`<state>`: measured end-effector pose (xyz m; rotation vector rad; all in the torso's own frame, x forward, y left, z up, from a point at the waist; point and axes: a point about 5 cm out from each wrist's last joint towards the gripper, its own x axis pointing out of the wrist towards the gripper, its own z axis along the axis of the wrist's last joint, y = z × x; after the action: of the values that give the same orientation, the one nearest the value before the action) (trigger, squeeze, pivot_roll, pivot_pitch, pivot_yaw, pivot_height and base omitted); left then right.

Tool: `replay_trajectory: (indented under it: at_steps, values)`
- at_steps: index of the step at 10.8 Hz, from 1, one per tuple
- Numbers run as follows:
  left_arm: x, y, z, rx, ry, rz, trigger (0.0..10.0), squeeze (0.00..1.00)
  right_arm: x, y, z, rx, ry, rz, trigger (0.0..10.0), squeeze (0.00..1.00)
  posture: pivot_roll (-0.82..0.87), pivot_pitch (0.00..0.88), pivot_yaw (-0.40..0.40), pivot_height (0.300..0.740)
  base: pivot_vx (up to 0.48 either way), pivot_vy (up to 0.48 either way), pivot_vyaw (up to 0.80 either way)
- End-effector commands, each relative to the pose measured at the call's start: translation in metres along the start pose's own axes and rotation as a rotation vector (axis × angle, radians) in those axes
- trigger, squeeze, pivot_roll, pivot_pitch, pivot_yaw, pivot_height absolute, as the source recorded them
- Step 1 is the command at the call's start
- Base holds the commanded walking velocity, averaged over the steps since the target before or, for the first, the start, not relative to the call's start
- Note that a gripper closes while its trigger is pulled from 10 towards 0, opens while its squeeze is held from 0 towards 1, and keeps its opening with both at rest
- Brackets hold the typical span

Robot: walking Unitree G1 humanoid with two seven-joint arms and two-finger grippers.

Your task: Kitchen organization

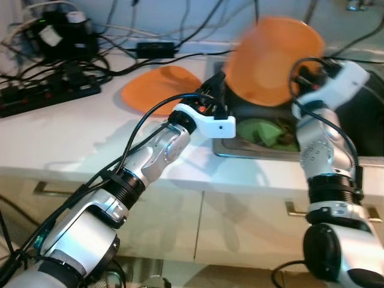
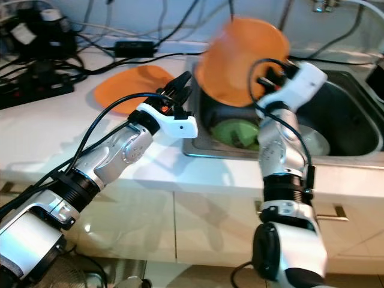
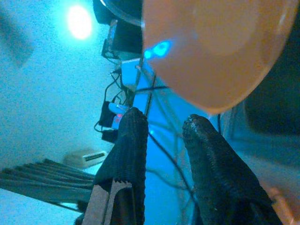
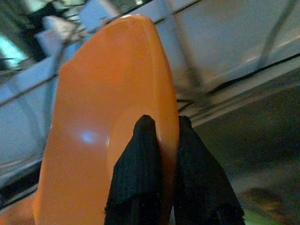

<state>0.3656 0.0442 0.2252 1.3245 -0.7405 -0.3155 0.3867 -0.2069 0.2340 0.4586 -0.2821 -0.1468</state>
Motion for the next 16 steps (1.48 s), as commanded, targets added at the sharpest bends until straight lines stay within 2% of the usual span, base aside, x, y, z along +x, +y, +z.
replay_trajectory:
  at_steps: [1,2,3,4,5,6,7,8,9,11,16]
  values:
    - [-0.003,-0.002,0.001,-0.151,0.020,0.001,10.0,0.00,0.006,-0.002,0.018,-0.046,-0.086,-0.048,0.0,0.00,0.17,0.043,-0.011,0.740,0.000,0.000,0.00]
    - [-0.003,-0.005,0.002,-0.306,0.048,-0.014,10.0,0.00,0.007,-0.007,0.019,-0.089,-0.095,-0.068,0.0,0.00,0.17,0.042,-0.011,0.740,0.000,0.000,0.00]
    - [-0.005,-0.010,0.005,-0.577,0.088,-0.053,10.0,0.00,0.008,-0.013,0.019,-0.157,-0.103,-0.091,0.0,0.00,0.17,0.042,-0.010,0.740,0.000,0.000,0.00]
    - [-0.007,-0.014,0.013,-0.819,0.095,-0.101,10.0,0.00,0.008,-0.016,0.017,-0.250,-0.102,-0.098,1.1,0.00,0.17,0.039,-0.009,0.740,0.000,0.000,0.00]
    - [-0.008,-0.013,0.018,-0.955,0.096,-0.114,10.0,0.00,0.008,-0.016,0.015,-0.319,-0.102,-0.091,10.0,0.00,0.17,0.034,-0.009,0.740,0.000,0.000,0.00]
    - [-0.011,-0.015,0.024,-1.101,0.087,-0.184,10.0,0.00,0.008,-0.016,0.010,-0.410,-0.099,-0.072,10.0,0.00,0.18,0.031,-0.008,0.740,0.000,0.000,0.00]
    - [-0.014,-0.015,0.027,-1.213,0.093,-0.244,10.0,0.00,0.007,-0.016,0.000,-0.492,-0.060,-0.033,10.0,0.00,0.18,0.029,-0.008,0.740,0.000,0.000,0.00]
    - [-0.017,-0.014,0.030,-1.241,0.088,-0.307,10.0,0.00,0.007,-0.017,-0.013,-0.551,0.002,0.004,10.0,0.00,0.19,0.027,-0.011,0.740,0.000,0.000,0.00]
    - [-0.019,-0.013,0.032,-1.246,0.092,-0.346,10.0,0.00,0.006,-0.016,-0.021,-0.582,0.043,0.032,10.0,0.00,0.19,0.027,-0.013,0.740,0.000,0.000,0.00]
    - [-0.022,-0.010,0.035,-1.271,0.115,-0.409,10.0,0.00,0.004,-0.013,-0.037,-0.698,0.119,0.103,10.0,0.00,0.20,0.029,-0.018,0.740,0.000,0.000,0.00]
    - [-0.030,-0.007,0.033,-1.282,0.192,-0.462,10.0,0.00,-0.008,-0.016,-0.072,-0.722,0.315,0.152,10.0,0.00,0.22,0.053,-0.029,0.740,0.000,0.000,0.00]
